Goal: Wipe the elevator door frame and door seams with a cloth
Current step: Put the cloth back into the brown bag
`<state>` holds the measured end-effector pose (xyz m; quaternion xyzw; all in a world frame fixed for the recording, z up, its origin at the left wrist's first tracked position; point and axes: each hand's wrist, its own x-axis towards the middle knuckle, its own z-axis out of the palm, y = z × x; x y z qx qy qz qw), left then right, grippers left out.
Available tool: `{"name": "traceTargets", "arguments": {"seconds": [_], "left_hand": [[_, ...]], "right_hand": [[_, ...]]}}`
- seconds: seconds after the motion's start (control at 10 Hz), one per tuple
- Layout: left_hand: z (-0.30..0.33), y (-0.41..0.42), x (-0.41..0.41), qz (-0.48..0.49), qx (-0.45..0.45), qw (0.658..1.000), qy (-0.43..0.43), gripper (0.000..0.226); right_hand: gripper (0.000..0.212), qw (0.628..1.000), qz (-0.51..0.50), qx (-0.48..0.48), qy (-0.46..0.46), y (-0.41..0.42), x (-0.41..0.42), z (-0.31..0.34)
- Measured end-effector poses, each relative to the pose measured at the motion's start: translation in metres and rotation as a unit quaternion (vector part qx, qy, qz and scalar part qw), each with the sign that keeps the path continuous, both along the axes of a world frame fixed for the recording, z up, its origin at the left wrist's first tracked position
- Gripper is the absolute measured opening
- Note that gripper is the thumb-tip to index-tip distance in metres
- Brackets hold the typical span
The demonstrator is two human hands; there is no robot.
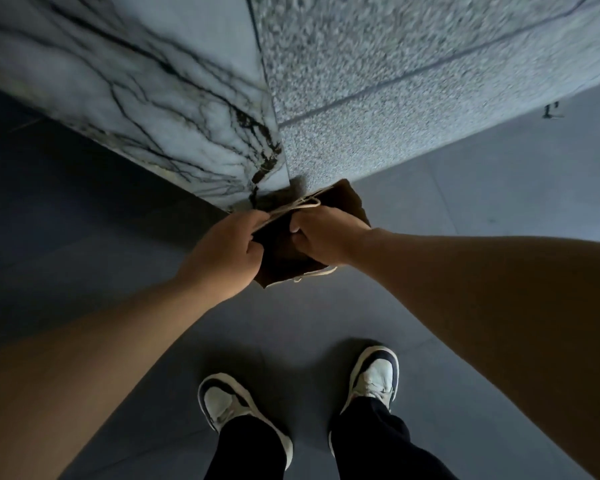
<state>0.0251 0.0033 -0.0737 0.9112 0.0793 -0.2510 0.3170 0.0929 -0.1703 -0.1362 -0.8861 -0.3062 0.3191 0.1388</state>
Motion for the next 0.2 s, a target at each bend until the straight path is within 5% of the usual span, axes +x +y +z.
{"name": "traceTargets", "arguments": {"seconds": [0.2], "left_hand": [[0.075,-0.005,0.016,0.008,0.004,1.000,-0.010,0.036]], "right_hand": [[0.032,0.998,0.054,-0.007,-0.023,-0.010,0.015,0.083]]}}
